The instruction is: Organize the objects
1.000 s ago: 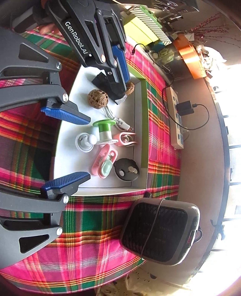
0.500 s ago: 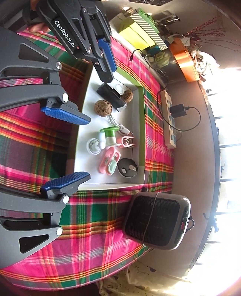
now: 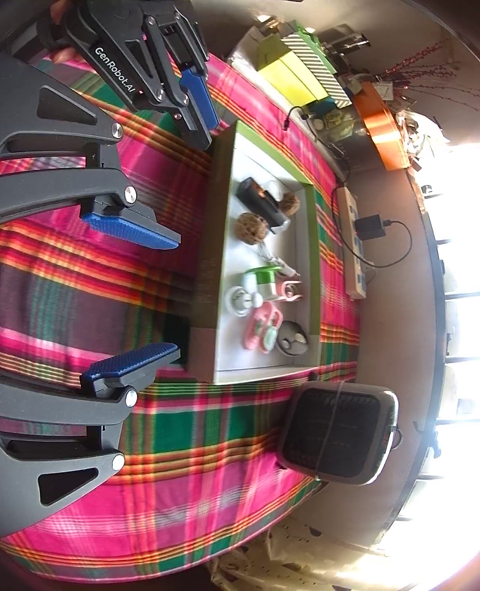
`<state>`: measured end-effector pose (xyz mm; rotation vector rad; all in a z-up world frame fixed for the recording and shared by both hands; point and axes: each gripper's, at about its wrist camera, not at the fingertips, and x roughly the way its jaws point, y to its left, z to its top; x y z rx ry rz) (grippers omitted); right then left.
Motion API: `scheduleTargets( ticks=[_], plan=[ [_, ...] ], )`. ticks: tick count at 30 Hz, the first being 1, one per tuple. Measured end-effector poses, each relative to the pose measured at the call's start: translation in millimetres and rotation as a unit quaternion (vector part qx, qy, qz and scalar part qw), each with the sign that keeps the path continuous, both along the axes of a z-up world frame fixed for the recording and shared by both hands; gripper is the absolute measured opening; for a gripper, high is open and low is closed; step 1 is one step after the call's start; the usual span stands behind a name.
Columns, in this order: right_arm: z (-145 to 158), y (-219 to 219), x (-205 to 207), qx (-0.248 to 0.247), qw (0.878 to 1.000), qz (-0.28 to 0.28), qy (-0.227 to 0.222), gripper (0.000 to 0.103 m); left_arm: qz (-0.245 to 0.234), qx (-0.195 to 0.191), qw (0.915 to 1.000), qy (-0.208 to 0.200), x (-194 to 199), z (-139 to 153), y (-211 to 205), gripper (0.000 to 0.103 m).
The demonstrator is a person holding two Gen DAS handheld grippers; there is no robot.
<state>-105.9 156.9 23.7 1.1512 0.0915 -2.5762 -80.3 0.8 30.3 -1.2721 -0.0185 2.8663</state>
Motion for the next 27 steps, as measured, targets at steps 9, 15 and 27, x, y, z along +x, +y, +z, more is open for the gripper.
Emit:
scheduleTargets(
  ticks=[9,15,27],
  plan=[
    [-10,-1,13,0.011,1.0,-0.008,-0.004,0.054,0.01,-0.001,0.9998,-0.015,14,-13,-1,0.023],
    [-16,0,20,0.014,1.0,-0.014,-0.01,0.054,0.029,0.003,0.9994,-0.017,21,-20,-5,0.023],
    [-23,-1,32,0.019,1.0,-0.01,-0.022,0.054,0.042,0.001,0.999,-0.019,27,-24,-4,0.023]
  ],
)
